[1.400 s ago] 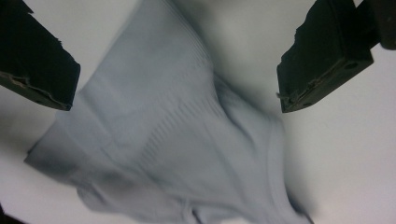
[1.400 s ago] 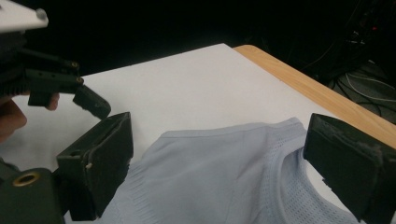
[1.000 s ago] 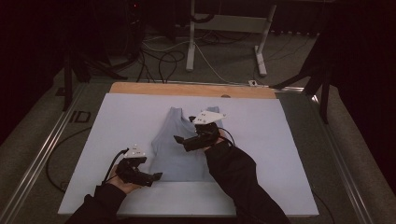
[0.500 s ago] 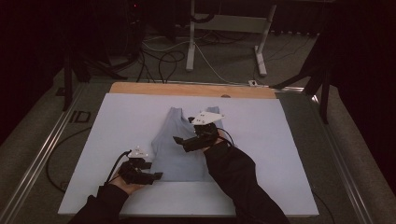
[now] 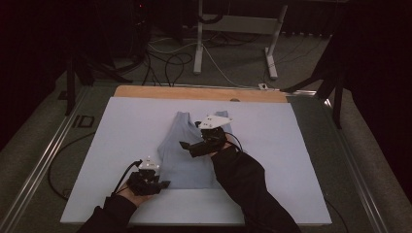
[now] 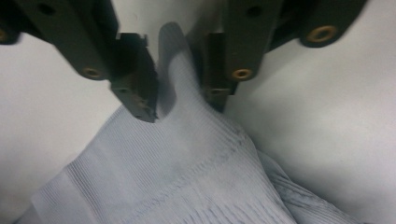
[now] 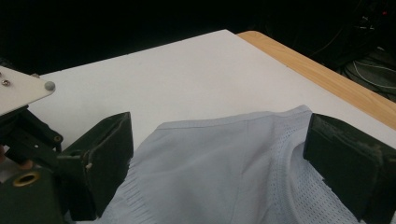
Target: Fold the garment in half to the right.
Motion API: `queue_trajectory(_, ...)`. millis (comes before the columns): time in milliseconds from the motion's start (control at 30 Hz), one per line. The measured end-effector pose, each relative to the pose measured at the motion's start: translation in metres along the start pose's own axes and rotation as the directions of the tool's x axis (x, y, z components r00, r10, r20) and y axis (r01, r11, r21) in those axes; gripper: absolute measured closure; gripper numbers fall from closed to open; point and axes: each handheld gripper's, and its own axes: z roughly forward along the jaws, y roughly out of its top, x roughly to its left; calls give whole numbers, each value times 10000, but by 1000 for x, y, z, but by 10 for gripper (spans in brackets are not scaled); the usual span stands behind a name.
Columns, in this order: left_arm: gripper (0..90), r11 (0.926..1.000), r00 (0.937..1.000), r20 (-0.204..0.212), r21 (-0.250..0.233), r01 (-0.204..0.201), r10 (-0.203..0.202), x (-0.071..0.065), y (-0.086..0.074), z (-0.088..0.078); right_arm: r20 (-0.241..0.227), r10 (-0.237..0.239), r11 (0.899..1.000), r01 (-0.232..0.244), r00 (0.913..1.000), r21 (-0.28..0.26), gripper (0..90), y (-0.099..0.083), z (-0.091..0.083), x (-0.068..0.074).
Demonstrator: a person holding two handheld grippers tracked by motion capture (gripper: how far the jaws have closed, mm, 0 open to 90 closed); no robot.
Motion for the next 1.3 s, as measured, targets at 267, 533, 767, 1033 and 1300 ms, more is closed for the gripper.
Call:
queue_trajectory(267, 858, 9993, 9990, -293, 134, -342, 346, -6, 4, -1, -29, 42, 10000, -42, 10000, 27, 84, 2, 6, -1)
queue_trajectory(533, 864, 9974, 9999, 102, -708, -115, 123, -4, 5, -5, 127, 369, 9993, -369, 9992, 1, 84, 2, 16, -7)
queue_trajectory(767, 864, 9955, 9999, 126, -946, -27, 39, -6, 6, -8, 224, 281, 9983, -292, 9994, 495, 85, 6, 32, -20)
queue_trajectory(1033, 865, 9960, 9998, 144, -888, -105, 118, -8, 7, -10, 427, 493, 9958, -524, 9979, 746, 85, 14, 54, -34)
queue_trajectory(1300, 864, 9935, 9997, 197, -1134, -92, 115, -9, 7, -14, 697, 636, 9949, -687, 9955, 733, 84, 19, 76, -42)
